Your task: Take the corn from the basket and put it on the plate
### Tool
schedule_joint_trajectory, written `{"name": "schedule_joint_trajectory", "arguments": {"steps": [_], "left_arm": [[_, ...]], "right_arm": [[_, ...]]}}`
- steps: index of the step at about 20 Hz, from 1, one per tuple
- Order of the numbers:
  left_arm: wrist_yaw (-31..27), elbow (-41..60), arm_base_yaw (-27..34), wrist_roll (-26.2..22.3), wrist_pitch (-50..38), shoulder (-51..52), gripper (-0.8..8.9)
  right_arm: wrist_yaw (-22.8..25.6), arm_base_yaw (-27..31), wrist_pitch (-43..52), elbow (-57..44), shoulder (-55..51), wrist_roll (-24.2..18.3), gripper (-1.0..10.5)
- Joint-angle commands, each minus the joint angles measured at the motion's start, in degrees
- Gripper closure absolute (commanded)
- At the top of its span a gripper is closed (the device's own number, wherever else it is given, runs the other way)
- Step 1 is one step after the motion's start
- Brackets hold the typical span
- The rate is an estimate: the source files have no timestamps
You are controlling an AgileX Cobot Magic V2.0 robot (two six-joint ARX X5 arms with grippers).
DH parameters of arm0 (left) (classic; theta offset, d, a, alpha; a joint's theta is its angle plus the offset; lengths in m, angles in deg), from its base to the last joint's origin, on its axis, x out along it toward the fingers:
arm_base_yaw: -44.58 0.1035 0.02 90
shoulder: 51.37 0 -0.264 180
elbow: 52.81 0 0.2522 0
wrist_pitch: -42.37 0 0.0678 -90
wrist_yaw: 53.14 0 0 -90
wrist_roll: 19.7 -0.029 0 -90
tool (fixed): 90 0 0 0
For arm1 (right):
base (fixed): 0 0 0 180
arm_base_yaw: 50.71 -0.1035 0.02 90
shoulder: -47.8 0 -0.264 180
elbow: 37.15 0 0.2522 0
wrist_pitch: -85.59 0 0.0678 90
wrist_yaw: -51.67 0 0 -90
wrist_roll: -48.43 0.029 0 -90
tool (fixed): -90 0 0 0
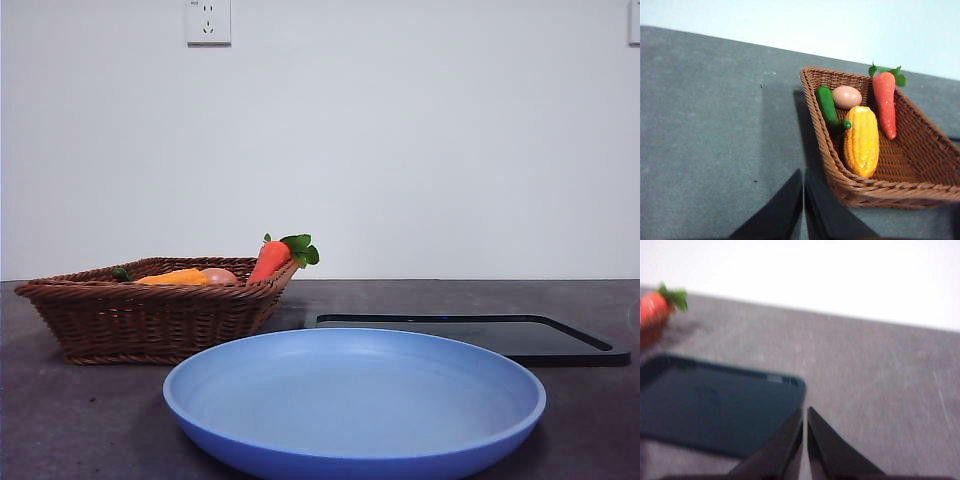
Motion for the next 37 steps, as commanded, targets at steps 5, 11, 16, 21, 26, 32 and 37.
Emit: {"name": "schedule_joint_trajectory", "arguments": {"steps": [5, 11, 16, 21, 26, 32, 37], "left_arm": [[0.13, 0.52, 0.15, 10.19, 2.45, -0.02, 8.06], [2.47, -0.2, 0.15, 15.45, -0.02, -0.02, 8.06], [5.55, -2.95, 0.15, 18.08, 0.74, -0.02, 8.06], [7.78, -7.78, 0.15, 18.53, 4.39, -0.48, 8.06], [8.87, -14.36, 0.15, 17.09, 9.27, -3.54, 8.06], [12.52, -23.37, 0.15, 11.21, 15.85, -11.08, 8.06], [13.79, -30.71, 0.15, 3.04, 23.52, -18.53, 8.06]], "right_arm": [[-0.61, 0.02, 4.74, -0.33, -0.15, 11.13, 9.5], [-1.73, 0.02, 4.92, -0.02, -0.15, 20.44, 9.5], [-2.71, 0.02, 3.5, 1.7, -0.13, 27.23, 9.5], [-2.71, 0.02, -1.22, 7.06, 0.0, 27.67, 9.5], [-2.75, 0.02, -7.87, 14.03, 2.6, 25.83, 9.5], [-5.55, 0.02, -18.14, 23.47, 9.75, 18.58, 9.5], [-11.32, -0.02, -27.54, 30.77, 17.68, 10.62, 9.5]]}}
